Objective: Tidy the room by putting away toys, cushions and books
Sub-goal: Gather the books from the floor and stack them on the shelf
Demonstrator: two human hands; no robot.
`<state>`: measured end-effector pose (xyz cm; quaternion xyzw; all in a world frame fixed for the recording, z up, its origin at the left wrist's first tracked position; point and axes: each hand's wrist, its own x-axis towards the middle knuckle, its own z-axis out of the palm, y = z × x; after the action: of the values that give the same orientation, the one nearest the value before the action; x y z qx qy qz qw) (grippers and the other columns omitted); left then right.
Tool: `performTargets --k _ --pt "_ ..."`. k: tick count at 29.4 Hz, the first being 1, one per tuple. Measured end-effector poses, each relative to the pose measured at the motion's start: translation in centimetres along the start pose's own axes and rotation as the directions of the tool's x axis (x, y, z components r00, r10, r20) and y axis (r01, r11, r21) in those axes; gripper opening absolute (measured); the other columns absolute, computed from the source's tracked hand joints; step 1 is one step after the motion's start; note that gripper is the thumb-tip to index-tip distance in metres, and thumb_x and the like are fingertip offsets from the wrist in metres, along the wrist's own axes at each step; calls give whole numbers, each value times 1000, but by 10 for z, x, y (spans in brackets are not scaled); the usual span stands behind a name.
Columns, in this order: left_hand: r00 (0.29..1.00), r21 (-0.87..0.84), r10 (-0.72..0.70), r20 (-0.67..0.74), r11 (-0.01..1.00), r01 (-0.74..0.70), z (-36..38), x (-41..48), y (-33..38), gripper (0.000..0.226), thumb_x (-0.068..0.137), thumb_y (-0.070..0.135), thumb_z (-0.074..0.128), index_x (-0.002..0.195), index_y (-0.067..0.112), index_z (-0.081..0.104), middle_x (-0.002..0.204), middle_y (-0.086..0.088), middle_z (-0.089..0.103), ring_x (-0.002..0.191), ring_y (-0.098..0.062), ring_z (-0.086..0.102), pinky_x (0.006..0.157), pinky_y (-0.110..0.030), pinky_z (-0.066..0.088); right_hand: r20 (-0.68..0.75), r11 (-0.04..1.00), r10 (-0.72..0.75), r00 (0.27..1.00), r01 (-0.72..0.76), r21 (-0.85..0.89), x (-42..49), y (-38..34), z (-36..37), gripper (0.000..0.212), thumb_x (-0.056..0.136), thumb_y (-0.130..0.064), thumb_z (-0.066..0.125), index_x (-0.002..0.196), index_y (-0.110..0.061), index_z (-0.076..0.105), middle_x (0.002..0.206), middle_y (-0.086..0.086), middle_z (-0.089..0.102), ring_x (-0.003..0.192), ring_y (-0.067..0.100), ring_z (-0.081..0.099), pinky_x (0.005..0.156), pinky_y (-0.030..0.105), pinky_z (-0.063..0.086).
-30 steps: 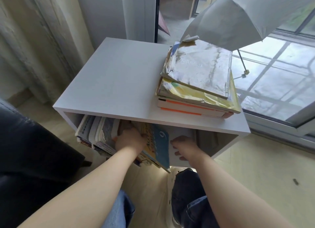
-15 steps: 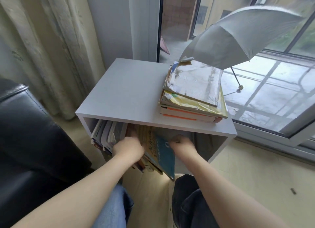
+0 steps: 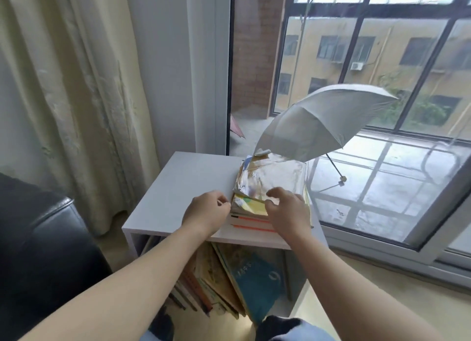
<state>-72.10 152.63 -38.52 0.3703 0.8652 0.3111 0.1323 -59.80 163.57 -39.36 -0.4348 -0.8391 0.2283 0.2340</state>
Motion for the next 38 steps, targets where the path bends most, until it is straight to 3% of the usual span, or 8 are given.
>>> performTargets --k 6,12,23,27,29,33,35,38 --pt "968 -466 -145 203 855 226 21 46 18 29 98 22 44 125 12 47 123 -1 54 100 -18 52 82 -26 39 299 957 135 945 -46 -287 34 17 6 59 90 -60 38 144 -47 19 159 -7 5 146 30 -4 111 61 3" --pt "936 -624 -182 301 705 338 38 85 12 25 101 23 39 122 14 48 94 -1 59 80 -12 54 64 -23 39 319 931 95 943 30 -365 52 24 24 78 76 -83 33 144 -50 13 160 -9 -2 146 27 -11 109 63 5" --pt "934 -694 -172 314 629 349 43 78 7 36 96 30 52 122 6 44 97 -5 56 80 -14 54 64 -25 41 198 941 -122 973 177 -288 37 43 12 58 74 -74 51 124 -47 48 133 -22 42 133 11 27 108 56 20" --pt "942 -772 -138 305 543 330 39 66 1 29 96 37 47 113 16 58 120 -2 57 106 -19 53 97 -35 41 -13 873 -414 910 393 -290 25 38 23 21 74 -47 60 79 -31 72 78 -11 65 80 20 62 71 36 49" --pt "957 -852 -121 265 436 291 35 51 2 27 98 36 43 106 19 62 113 -1 59 100 -15 54 98 -38 39 52 866 -406 912 403 -297 23 32 14 22 88 -35 55 85 -23 73 82 -5 65 82 20 59 61 27 43" --pt "998 -738 32 -45 673 -55 29 24 -4 61 77 39 59 133 29 37 136 13 42 123 -5 39 104 -29 34 -23 988 -51 998 54 143 26 11 -5 20 96 -25 48 91 -13 64 83 -1 61 76 18 56 54 20 39" --pt "966 -506 250 -73 825 -252 25 4 -3 71 77 26 70 130 43 25 130 31 32 118 10 34 95 -8 30 9 821 80 997 -71 566 18 -18 -7 10 93 -18 54 85 -14 57 82 5 64 78 23 64 67 31 56" --pt "896 -325 406 -182 835 -444 26 -1 -3 78 76 12 75 129 42 27 118 37 35 106 17 43 78 4 36 77 531 -18 997 -56 845 4 -57 -7 10 87 -6 63 84 -8 54 83 18 66 77 30 69 73 45 59"
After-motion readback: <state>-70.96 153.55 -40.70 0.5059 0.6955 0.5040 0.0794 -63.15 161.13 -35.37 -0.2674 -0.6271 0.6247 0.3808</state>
